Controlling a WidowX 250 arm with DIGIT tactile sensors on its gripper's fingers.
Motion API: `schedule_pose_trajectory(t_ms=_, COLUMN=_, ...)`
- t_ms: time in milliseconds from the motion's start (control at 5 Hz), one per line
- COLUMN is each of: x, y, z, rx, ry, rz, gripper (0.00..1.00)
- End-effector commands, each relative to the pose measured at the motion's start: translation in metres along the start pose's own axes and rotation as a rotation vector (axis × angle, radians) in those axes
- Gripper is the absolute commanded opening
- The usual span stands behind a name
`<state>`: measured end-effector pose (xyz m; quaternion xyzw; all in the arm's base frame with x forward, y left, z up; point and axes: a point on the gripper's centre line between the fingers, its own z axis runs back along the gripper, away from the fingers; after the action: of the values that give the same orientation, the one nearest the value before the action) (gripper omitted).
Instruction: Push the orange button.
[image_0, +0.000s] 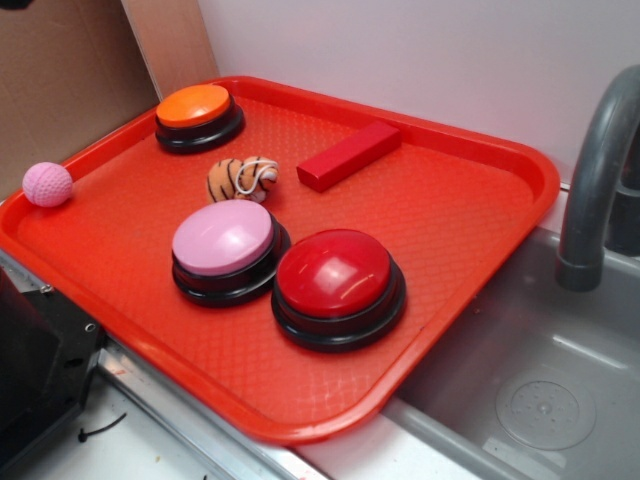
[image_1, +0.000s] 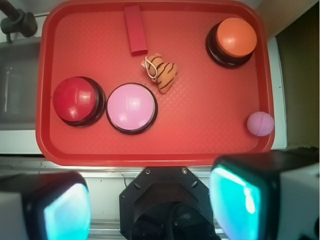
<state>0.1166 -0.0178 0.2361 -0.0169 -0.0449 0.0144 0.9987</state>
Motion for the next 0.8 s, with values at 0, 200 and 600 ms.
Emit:
schedule_pose_trajectory(t_ms=0, x=0.0, y=0.0, z=0.0, rx=0.0, ry=0.0, rz=0.0, gripper=1.0)
schedule_pose_trajectory(t_ms=200, x=0.04, y=0.048, z=-0.029, rx=0.053, ry=0.022, rz=0.199, gripper=1.0)
schedule_pose_trajectory(t_ms=600, x=0.094, y=0.11, z=-0.085, rx=0.166, ry=-0.087, rz=0.324, gripper=1.0)
